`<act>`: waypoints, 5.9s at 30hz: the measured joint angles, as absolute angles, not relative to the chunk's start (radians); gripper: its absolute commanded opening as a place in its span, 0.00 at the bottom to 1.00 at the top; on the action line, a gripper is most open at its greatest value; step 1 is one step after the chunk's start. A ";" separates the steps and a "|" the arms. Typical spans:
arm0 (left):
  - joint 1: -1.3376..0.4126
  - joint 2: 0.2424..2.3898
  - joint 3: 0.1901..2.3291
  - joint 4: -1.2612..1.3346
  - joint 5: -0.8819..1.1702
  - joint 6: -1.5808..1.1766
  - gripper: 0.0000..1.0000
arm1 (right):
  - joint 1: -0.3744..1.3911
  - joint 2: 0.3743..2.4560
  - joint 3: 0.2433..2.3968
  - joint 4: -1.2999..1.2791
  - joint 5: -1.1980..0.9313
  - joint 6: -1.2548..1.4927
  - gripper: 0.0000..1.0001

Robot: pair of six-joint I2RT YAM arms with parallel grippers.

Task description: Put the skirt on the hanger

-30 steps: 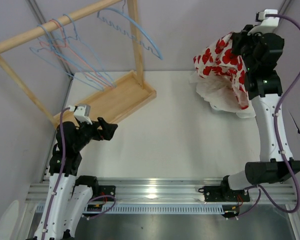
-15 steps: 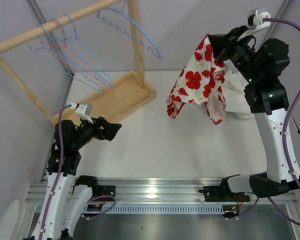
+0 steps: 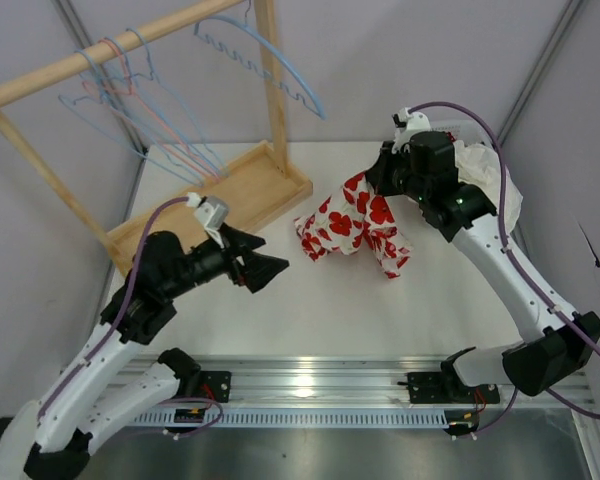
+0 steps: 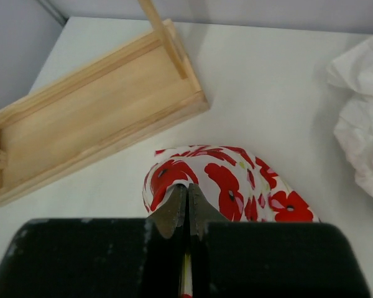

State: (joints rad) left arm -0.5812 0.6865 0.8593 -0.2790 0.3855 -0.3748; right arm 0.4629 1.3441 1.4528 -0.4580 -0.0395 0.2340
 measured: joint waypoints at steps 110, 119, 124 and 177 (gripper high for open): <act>-0.583 1.477 1.572 -0.328 0.313 -0.311 0.00 | 0.239 1.116 1.242 -0.330 -0.125 0.072 0.00; -0.584 1.583 1.769 -0.394 0.426 -0.108 0.04 | 0.229 1.109 1.245 -0.236 -0.223 -0.020 0.03; -0.593 1.433 1.428 -0.369 0.483 -0.079 0.06 | 0.257 0.927 1.030 -0.310 -0.279 -0.003 0.81; -0.591 1.622 0.910 0.048 -0.265 -0.740 0.00 | 0.340 1.126 0.701 -0.511 0.119 0.565 0.92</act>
State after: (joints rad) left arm -0.5907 1.6222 0.9096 0.0479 -0.2646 -0.7399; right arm 0.3397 1.1255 0.7010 -0.5106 0.1188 0.5652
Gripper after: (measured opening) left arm 0.007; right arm 0.934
